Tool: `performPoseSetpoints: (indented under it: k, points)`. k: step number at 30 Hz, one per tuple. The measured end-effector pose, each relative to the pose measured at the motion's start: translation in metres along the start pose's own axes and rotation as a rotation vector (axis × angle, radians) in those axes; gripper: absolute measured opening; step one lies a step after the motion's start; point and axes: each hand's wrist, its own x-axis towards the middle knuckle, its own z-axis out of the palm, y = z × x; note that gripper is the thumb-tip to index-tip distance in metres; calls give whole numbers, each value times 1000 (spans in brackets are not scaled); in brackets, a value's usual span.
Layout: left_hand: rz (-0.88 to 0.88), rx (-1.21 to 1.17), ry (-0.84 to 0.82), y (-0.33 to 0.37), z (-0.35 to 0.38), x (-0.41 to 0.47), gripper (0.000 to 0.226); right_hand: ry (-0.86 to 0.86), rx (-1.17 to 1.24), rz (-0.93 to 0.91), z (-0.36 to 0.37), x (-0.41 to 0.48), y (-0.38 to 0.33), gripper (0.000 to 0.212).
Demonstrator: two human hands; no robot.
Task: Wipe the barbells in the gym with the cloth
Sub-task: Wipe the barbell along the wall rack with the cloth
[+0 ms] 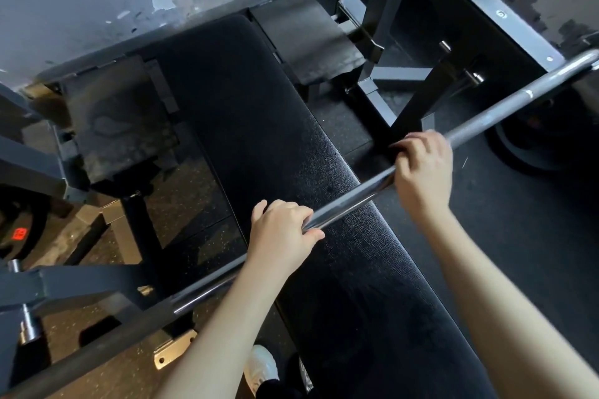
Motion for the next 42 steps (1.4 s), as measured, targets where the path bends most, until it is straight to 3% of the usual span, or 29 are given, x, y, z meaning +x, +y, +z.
performPoseSetpoints:
  k: [3, 6, 8, 12, 13, 15, 19, 23, 27, 30, 34, 40, 42]
  points:
    - [-11, -10, -6, 0, -1, -1, 38, -141, 43, -254, 1, -41, -29, 32]
    - [-20, -17, -11, 2, -2, -2, 28, -286, -20, -464, -9, -22, -10, 37]
    - [-25, -24, -6, 3, -2, -2, 27, -259, -89, -412, -12, 5, 10, 40]
    - [-42, -29, 8, 2, 1, -2, 26, -14, 18, -17, -4, -11, -13, 36]
    - [-46, -34, 13, 2, 2, -3, 23, -25, 59, -20, 1, -29, -33, 33]
    - [-54, -37, 25, 3, 3, -4, 23, -115, 115, -196, 3, -63, -58, 28]
    - [-76, -3, 29, 9, 1, -11, 34, -288, 32, -472, -5, -50, -36, 32]
    - [-82, -48, -24, -1, -7, -32, 69, -211, 27, -307, 1, -41, -33, 33]
    - [-195, 122, -137, -52, -16, -67, 90, -118, 85, -172, 6, -55, -51, 27]
    - [-297, 111, -195, -77, -10, -85, 80, -131, 83, -154, 7, -64, -64, 25]
    - [-275, 45, -124, -78, -4, -87, 66, -204, 90, -185, 11, -89, -95, 32]
    - [-231, -87, -128, -89, -17, -96, 79, -383, 45, -321, 8, -111, -116, 53]
    - [-256, -24, -122, -104, -25, -108, 87, -442, 10, -395, 2, -105, -110, 59]
